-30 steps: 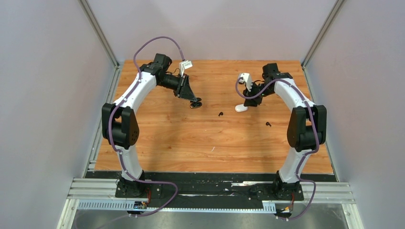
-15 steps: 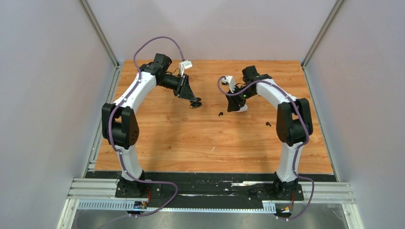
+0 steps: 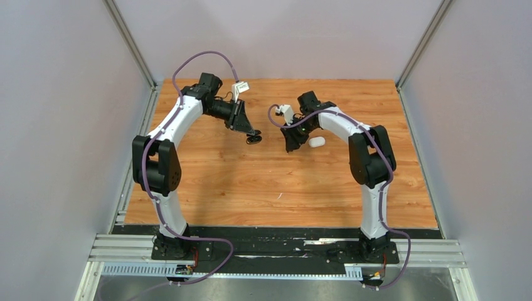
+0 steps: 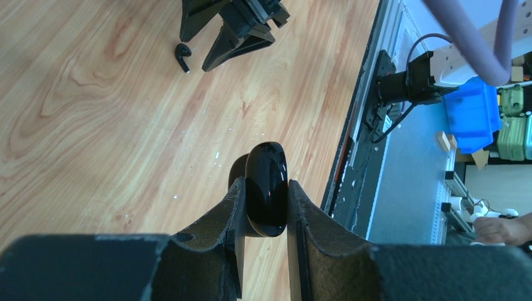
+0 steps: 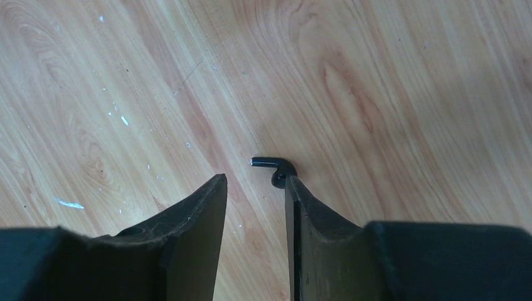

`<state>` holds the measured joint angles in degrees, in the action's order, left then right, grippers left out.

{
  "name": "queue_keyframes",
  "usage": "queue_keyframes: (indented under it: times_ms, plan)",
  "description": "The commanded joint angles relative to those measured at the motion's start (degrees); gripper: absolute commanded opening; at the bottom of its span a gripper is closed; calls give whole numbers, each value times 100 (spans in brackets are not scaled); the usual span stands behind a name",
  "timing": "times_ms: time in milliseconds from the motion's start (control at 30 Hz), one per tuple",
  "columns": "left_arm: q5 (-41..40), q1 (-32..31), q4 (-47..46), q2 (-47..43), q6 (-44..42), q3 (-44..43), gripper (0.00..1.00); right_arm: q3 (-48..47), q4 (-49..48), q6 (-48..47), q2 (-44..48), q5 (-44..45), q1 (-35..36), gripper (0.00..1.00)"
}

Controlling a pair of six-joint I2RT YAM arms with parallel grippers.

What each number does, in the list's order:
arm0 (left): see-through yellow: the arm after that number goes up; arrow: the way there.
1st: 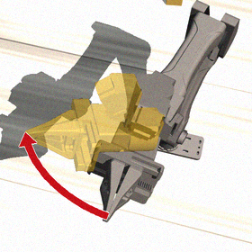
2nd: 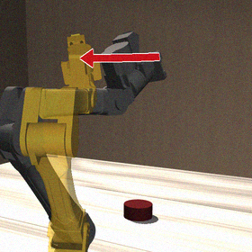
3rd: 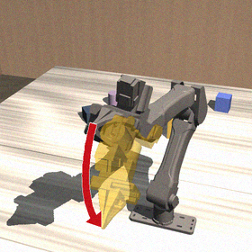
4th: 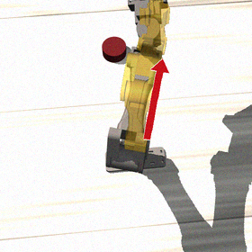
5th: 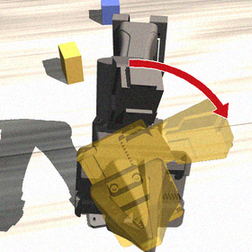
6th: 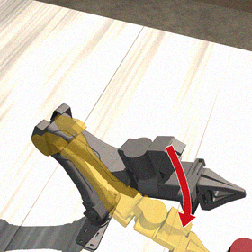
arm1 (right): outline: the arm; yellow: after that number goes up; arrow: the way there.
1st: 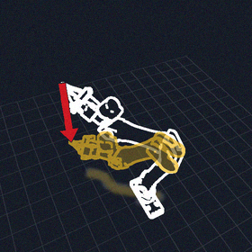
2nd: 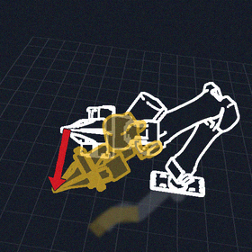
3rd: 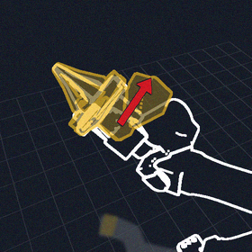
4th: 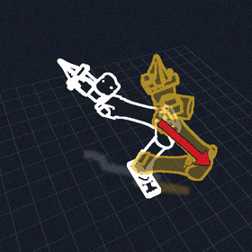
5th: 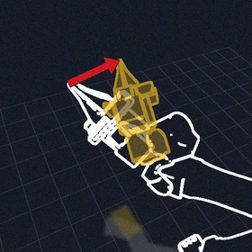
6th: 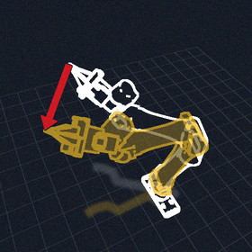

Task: Insert the wireless bluetooth earbuds into the charging case
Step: Pick up the earbud from the center of the board.

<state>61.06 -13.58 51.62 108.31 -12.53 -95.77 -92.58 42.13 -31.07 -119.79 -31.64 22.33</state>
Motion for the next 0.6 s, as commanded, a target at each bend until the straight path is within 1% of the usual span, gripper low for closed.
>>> queue_keyframes:
  times_ms: [0,267,433,567]
  plan:
    - [84,31,-57,-352,-42,43,0,-177,-192,232,-135,266,39,37]
    - [83,40,-66,-345,-28,40,0,-207,-214,206,-253,403,53,34]
    - [67,46,-87,-352,-4,74,0,-190,-209,168,-323,369,52,29]
    - [53,40,-106,-352,19,91,0,-211,-202,143,-359,343,62,28]
